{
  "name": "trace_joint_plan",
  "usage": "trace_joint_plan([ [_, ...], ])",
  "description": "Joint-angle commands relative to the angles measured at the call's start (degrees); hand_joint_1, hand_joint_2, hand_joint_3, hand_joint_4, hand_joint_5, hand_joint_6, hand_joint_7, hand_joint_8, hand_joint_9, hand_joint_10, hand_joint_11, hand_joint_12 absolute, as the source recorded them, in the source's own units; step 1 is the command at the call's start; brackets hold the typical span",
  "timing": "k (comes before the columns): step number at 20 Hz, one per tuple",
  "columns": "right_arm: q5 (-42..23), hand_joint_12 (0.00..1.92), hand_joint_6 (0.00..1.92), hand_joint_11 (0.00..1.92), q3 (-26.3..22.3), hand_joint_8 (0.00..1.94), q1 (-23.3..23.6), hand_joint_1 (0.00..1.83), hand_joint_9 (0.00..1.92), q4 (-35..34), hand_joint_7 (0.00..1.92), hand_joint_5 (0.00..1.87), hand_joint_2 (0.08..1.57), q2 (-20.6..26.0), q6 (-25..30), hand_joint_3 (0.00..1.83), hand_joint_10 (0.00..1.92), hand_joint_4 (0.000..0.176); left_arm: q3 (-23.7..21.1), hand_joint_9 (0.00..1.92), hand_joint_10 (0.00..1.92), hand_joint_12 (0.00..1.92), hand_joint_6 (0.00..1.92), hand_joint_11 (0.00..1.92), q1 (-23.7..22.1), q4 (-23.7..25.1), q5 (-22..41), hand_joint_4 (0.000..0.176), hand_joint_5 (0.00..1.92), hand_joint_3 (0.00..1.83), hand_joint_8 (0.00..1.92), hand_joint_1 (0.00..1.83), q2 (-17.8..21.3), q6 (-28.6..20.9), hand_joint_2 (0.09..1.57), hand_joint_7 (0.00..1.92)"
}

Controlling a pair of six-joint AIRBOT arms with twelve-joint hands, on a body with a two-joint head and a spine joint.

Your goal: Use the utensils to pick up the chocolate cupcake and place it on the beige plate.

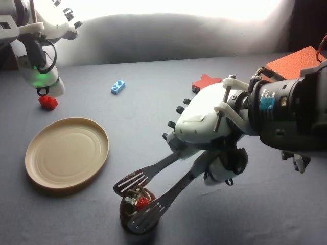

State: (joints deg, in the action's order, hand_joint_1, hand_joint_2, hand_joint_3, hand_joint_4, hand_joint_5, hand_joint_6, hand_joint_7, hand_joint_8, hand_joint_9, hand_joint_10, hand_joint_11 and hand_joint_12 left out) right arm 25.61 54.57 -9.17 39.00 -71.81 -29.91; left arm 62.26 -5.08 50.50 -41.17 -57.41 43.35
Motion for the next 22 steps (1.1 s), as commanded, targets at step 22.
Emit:
trace_joint_plan([
  [22, -5.58, 1.92, 1.22, 0.55, -1.49, 1.66, -1.81, 1.18, 0.44, 7.66, 0.7, 0.68, 1.28, -0.13, 1.13, 0.0, 1.69, 0.0, 0.15, 0.09, 0.0, 0.2, 0.0, 0.0, -0.84, 3.51, 2.14, 0.0, 0.14, 0.0, 0.0, 0.5, 0.38, 0.67, 1.04, 0.12],
])
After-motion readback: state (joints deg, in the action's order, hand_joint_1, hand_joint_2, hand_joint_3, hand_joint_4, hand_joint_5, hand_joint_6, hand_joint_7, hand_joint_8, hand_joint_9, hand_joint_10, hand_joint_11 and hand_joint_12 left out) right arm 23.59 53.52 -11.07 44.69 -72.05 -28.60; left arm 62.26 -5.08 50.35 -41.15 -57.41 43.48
